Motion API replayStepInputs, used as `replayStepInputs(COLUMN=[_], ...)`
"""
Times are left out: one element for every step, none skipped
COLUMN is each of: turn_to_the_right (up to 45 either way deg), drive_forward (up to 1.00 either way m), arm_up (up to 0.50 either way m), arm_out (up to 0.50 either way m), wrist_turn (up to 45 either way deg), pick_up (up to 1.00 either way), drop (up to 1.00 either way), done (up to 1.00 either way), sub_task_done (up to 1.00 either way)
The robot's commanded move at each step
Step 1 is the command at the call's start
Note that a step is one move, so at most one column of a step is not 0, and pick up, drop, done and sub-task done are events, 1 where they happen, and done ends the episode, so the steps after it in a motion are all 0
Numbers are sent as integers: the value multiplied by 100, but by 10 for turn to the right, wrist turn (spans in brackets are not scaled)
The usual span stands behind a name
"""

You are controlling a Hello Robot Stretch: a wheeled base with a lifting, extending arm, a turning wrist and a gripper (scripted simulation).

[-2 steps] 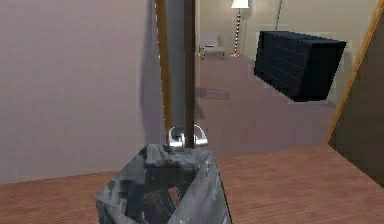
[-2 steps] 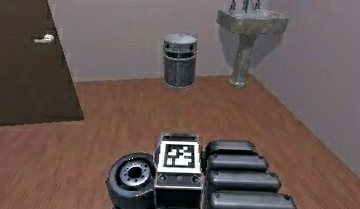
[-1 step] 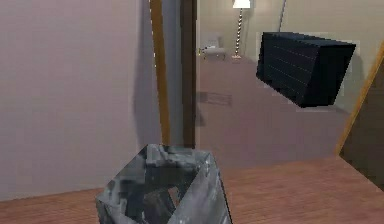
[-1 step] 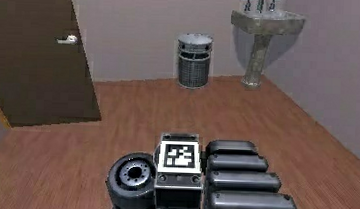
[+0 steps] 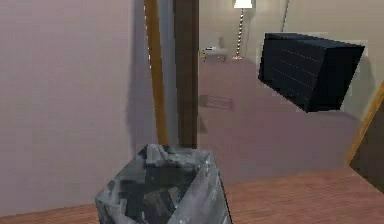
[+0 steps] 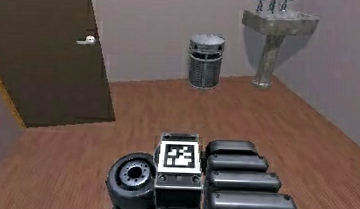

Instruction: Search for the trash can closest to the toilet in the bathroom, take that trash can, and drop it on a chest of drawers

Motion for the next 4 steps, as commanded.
replayStepInputs(turn_to_the_right=[450, 450, 450, 330], drive_forward=[0, 0, 0, 0], arm_up=[0, 0, 0, 0], arm_out=[0, 0, 0, 0], wrist_turn=[0, 0, 0, 0], pick_up=[0, 0, 0, 0], drop=[0, 0, 0, 0], done=[0, 0, 0, 0], sub_task_done=[0, 0, 0, 0])
